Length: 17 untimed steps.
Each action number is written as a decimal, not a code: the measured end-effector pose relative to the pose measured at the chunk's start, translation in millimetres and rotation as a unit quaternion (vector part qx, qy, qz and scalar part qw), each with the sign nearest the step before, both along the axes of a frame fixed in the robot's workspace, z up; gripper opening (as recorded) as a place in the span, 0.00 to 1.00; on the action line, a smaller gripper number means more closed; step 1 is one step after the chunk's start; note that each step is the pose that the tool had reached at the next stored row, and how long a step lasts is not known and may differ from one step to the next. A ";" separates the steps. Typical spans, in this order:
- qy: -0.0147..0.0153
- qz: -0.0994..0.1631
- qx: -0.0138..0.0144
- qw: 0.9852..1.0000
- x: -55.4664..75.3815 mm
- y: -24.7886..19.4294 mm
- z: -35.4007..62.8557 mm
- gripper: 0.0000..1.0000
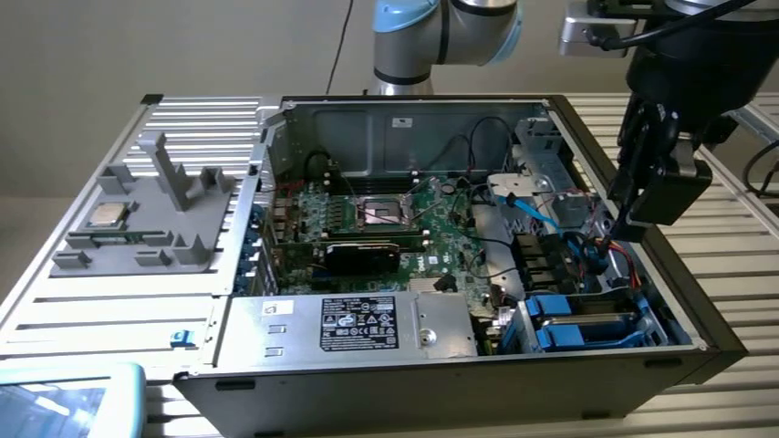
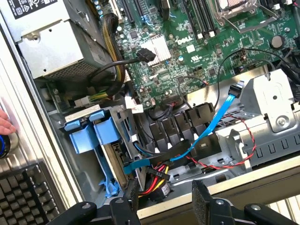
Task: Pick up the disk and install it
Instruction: 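Insert the first disk wire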
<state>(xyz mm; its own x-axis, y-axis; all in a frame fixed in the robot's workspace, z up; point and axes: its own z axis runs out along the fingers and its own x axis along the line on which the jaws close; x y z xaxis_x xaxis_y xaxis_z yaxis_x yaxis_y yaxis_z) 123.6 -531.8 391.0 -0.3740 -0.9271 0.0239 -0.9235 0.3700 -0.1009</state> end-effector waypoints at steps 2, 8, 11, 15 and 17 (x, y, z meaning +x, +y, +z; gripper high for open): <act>0.000 0.000 0.000 1.000 0.0 0.0 0.0 0.58; 0.000 0.000 0.000 1.000 0.0 0.0 0.0 0.58; 0.000 0.000 0.000 1.000 0.0 0.0 0.0 0.58; 0.000 0.000 0.000 1.000 0.0 0.0 0.1 0.58; 0.000 0.000 0.000 1.000 0.0 0.0 0.1 0.58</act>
